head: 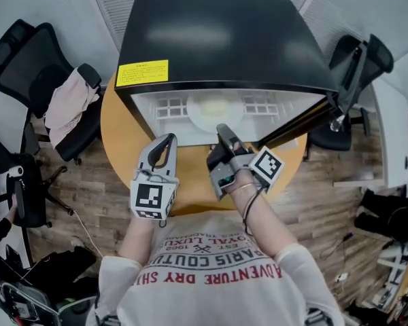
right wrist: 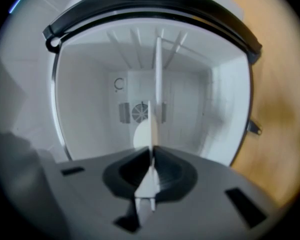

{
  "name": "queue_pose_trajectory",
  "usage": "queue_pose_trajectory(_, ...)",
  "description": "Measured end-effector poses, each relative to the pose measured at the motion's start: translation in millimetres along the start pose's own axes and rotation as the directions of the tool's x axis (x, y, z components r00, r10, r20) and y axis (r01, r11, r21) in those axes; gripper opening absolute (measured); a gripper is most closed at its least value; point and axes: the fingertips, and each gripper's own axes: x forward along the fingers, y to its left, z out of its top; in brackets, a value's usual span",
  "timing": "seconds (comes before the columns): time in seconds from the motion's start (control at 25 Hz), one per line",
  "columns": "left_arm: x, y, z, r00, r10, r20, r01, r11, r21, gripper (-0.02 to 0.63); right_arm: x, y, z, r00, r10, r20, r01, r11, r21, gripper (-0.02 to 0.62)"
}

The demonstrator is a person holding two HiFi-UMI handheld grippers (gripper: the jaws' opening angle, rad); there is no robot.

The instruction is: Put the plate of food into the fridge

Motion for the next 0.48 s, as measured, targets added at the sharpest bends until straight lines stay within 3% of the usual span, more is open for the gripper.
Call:
queue_pose_trajectory(0.4, 1, 3, -3, 1.000, 0.006, -0.010, -0.006, 1.000, 0.002, 0.034, 20, 3, 9, 0.999, 0.029, 0.027, -0.029, 0.999, -0.018, 0.053)
queue_pose_trajectory(0.48, 0, 3, -4, 1.000, 0.007, -0.014, -0.007, 1.000, -0.001, 0.034, 21, -2, 10, 0.999, 0.000, 0.036, 0.002, 0.998, -0.057, 0.119)
